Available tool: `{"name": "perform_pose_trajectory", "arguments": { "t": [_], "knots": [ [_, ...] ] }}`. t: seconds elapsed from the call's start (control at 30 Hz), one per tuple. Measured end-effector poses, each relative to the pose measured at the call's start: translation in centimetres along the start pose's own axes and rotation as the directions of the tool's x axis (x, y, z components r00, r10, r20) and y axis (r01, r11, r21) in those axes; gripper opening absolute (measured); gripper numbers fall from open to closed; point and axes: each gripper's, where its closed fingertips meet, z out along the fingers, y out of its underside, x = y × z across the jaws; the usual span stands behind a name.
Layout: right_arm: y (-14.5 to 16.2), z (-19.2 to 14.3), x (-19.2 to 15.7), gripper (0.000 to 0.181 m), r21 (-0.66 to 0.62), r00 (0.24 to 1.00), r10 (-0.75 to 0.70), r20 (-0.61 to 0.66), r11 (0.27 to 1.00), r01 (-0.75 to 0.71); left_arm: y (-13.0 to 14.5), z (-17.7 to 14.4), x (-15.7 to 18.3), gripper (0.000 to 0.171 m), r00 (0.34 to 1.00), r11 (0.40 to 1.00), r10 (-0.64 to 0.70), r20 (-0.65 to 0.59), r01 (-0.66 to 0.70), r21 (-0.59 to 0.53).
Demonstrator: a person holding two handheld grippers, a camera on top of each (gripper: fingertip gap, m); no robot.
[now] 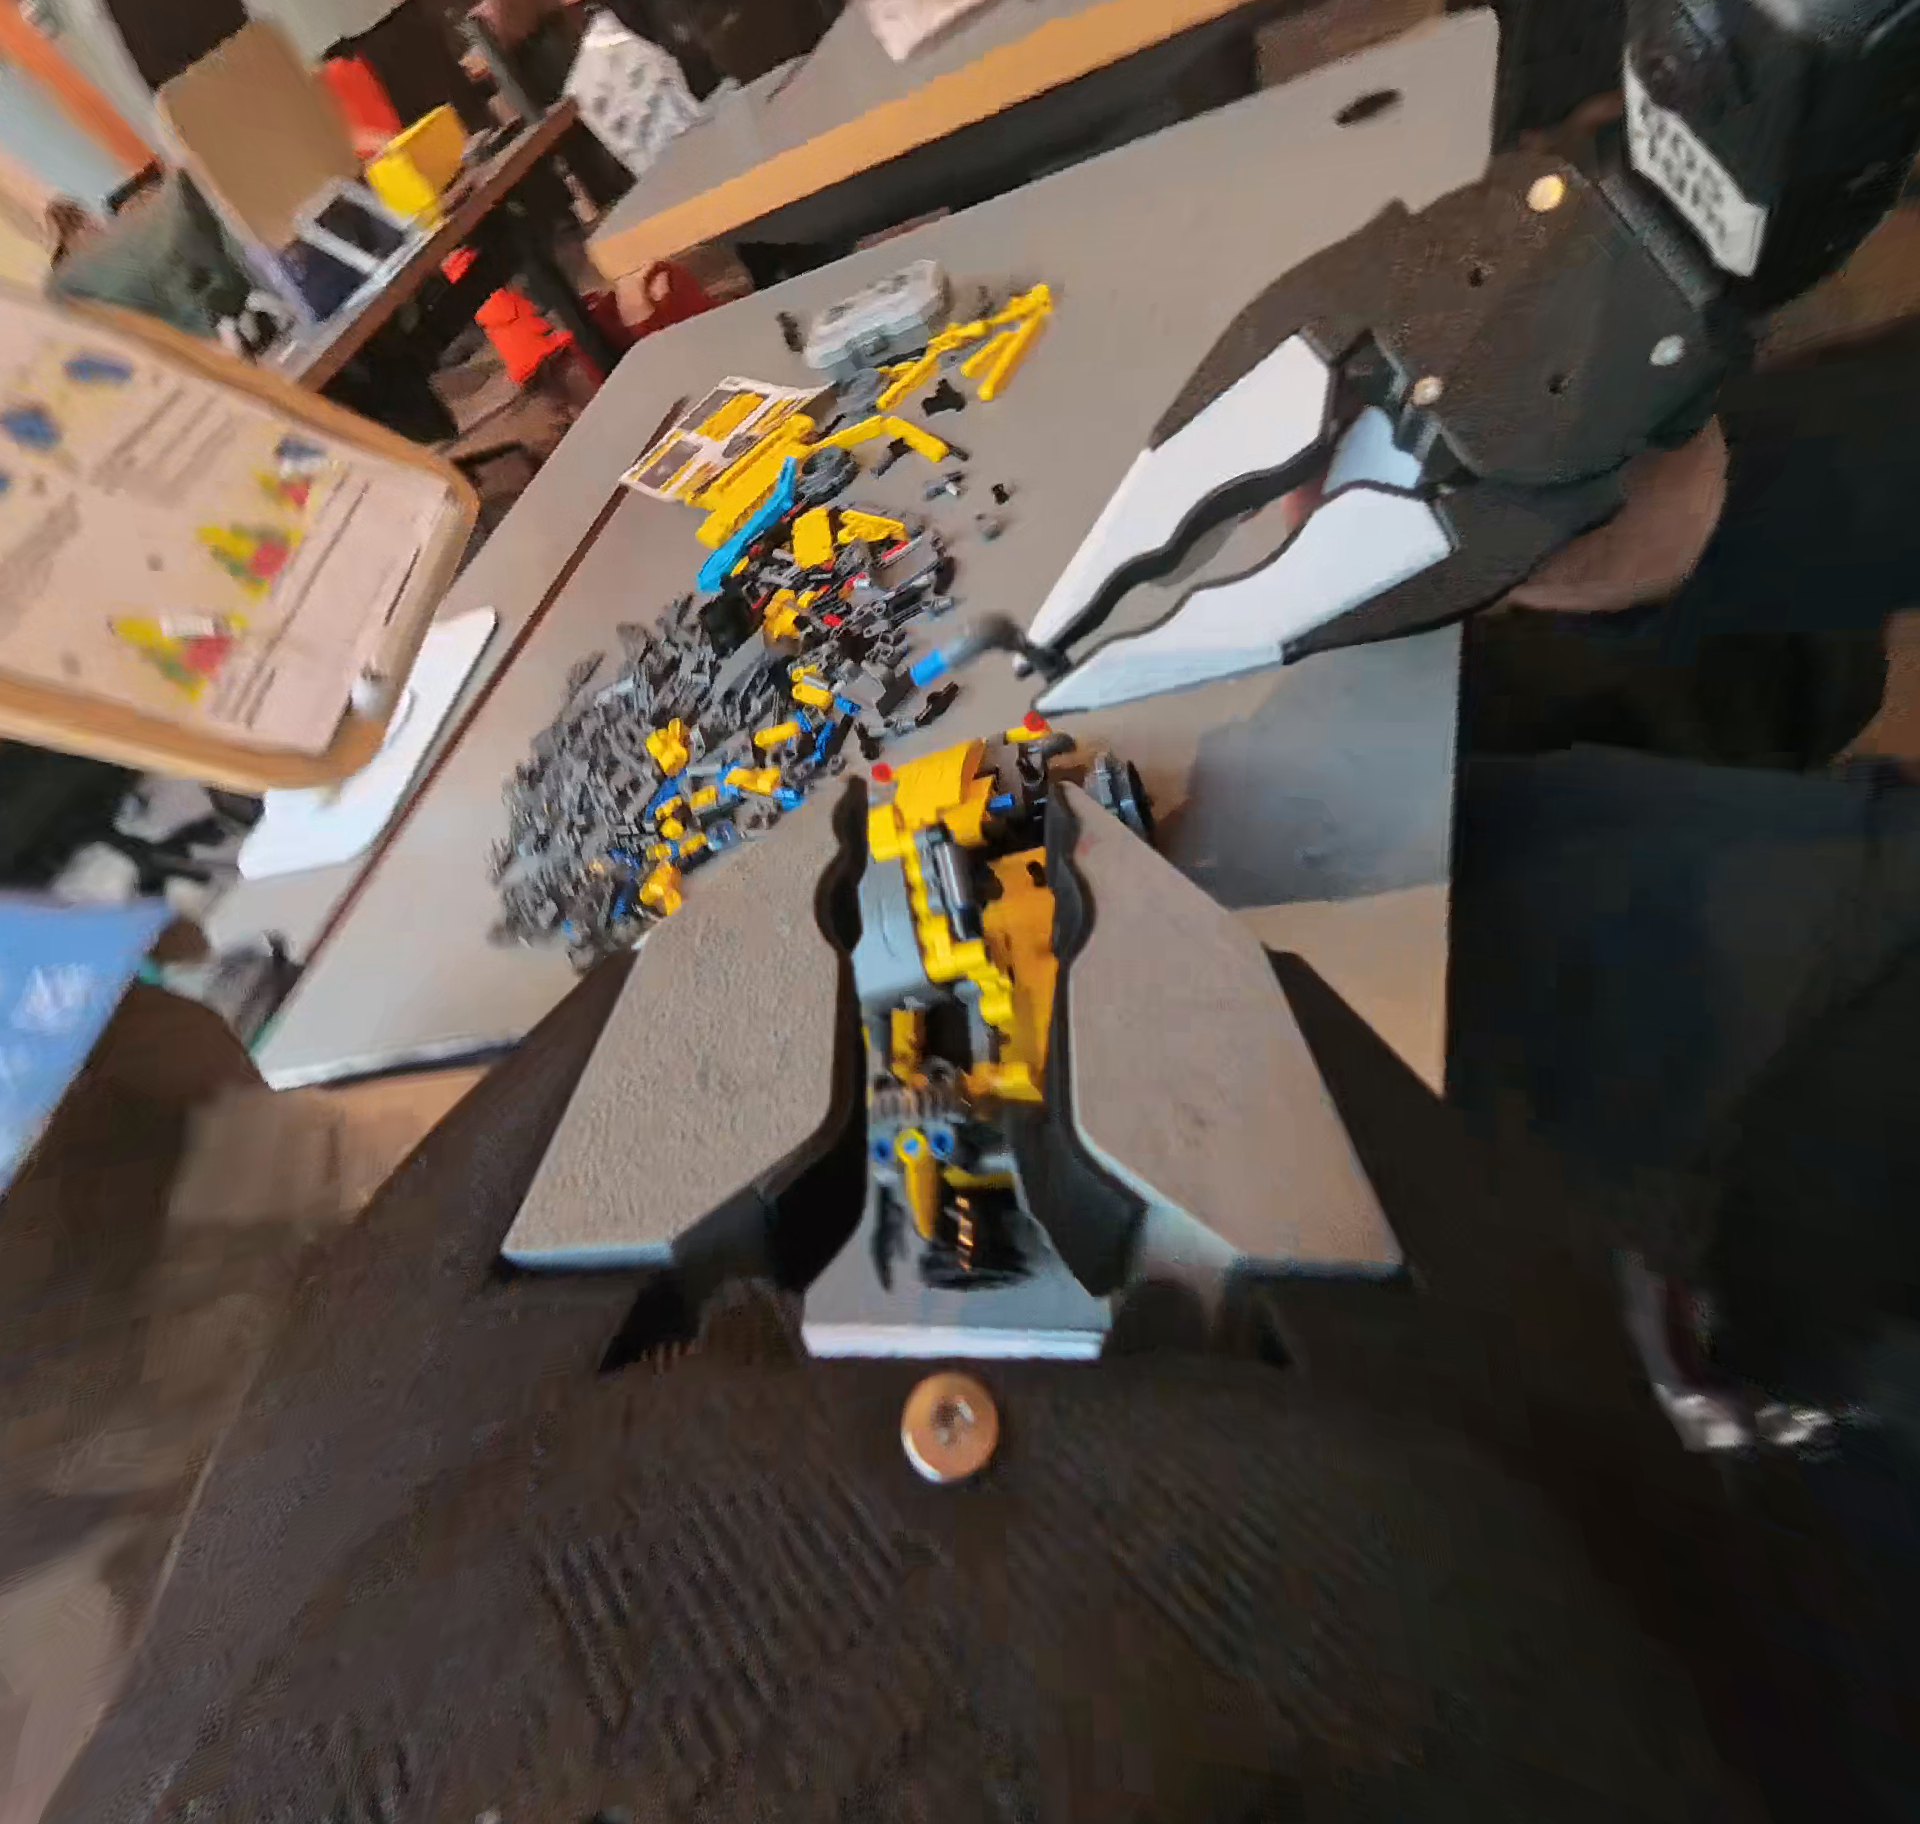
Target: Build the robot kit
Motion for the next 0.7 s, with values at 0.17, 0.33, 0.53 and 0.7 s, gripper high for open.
{"name": "perform_pose_trajectory", "arguments": {
  "t": [0.17, 0.33, 0.53, 0.7],
  "knots": [
    [0.1, 0.5, -0.8, 0.005, -0.019, 0.998, -0.059, 0.013, 0.998, 0.059, -0.7, 2.7, -0.1, 0.028, 0.918, 0.918, 0.389, -0.078, -0.394, -0.056],
    [0.4, 0.9, -1.1, 0.005, -0.025, 0.998, -0.041, 0.042, 0.999, 0.042, 0.2, 4.3, 0.5, 0.010, 0.795, 0.803, 0.568, -0.215, -0.592, -0.068],
    [1.0, 1.2, -1.9, 0.013, -0.061, 0.988, -0.003, 0.157, 0.998, 0.013, 1.1, 4.3, 0.7, 0.004, 0.694, 0.712, 0.646, -0.316, -0.698, -0.077],
    [1.4, 0.3, -2.6, 0.022, -0.048, 0.959, -0.020, 0.281, 0.998, 0.035, 1.5, 4.3, 0.8, 0.005, 0.504, 0.516, 0.807, -0.307, -0.855, -0.045]
  ]
}}
